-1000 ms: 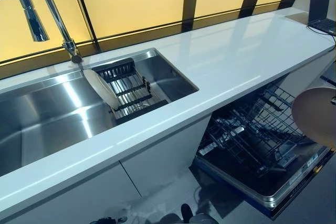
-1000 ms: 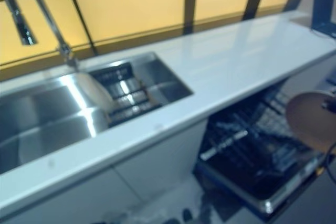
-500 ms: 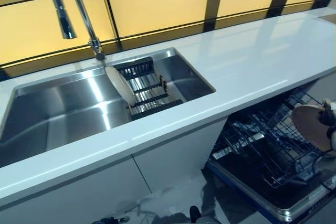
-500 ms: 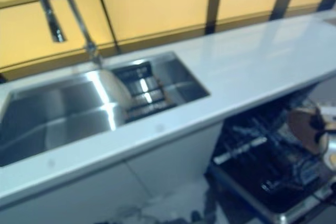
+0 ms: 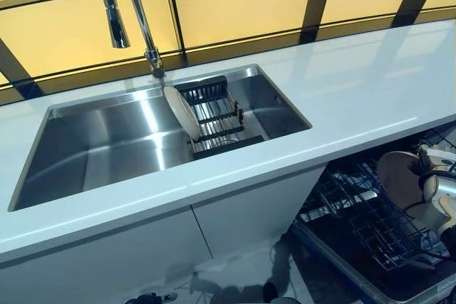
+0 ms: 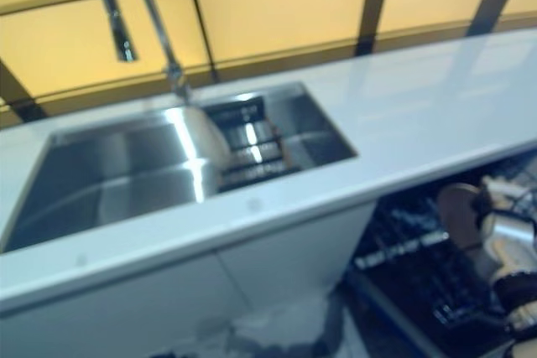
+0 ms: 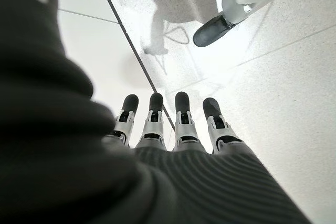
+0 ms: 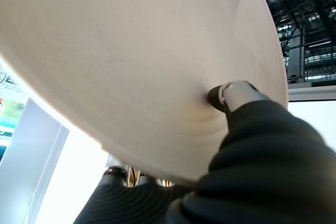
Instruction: Take plates into dishwasher
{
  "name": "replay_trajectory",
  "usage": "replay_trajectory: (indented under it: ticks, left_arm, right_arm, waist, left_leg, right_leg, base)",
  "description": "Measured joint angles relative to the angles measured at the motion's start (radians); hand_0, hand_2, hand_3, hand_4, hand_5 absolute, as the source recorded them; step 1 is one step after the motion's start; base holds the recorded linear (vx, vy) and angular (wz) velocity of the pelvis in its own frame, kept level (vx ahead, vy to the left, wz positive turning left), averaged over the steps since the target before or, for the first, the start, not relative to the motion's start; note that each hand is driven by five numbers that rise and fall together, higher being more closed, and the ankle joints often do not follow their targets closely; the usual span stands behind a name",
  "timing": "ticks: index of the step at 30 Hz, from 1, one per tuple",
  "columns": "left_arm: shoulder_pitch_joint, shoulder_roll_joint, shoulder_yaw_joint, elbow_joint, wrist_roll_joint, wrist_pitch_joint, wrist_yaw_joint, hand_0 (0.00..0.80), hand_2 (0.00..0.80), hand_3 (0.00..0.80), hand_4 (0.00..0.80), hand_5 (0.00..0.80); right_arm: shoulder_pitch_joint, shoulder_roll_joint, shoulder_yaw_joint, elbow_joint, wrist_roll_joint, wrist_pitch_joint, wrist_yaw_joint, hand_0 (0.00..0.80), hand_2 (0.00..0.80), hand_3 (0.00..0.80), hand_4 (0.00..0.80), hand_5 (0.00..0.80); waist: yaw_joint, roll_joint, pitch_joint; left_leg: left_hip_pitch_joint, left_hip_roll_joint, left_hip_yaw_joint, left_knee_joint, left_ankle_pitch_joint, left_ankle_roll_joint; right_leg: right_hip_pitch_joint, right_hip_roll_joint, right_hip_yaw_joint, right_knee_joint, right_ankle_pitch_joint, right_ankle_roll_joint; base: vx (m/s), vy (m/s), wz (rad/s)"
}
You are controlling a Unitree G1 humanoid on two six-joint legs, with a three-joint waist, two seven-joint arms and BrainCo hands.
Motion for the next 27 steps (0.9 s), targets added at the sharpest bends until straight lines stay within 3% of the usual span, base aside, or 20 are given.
replay_trajectory:
  ticks: [19,27]
  left_arm:
    - [-0.006,0.000,-0.015,-0.024,0.000,-0.002,-0.005,0.000,0.000,0.000,0.000,0.000]
    - [-0.009,-0.001,-0.035,-0.024,0.000,-0.012,-0.005,0.000,0.000,0.000,0.000,0.000]
  right_arm:
    - [-0.069,0.182,0.096,0.199,0.000,0.112,0.076,0.800,0.800,0.800,0.800,0.800]
    - [-0.094,0.230,0.122,0.326,0.001,0.147,0.074,0.800,0.800,0.800,0.800,0.800]
  waist:
    - [0.075,0.036,0.032]
    - [0.080,0.057,0.044]
  left_leg:
    - [-0.019,-0.007,-0.044,0.004,0.011,-0.002]
    - [-0.018,-0.006,-0.057,0.004,0.013,-0.001]
  right_leg:
    - [0.004,-0.013,-0.039,0.000,-0.006,0.003]
    - [0.014,-0.014,-0.055,0.000,-0.009,0.002]
  base:
    - [-0.012,0.008,0.06]
    - [-0.001,0.007,0.05]
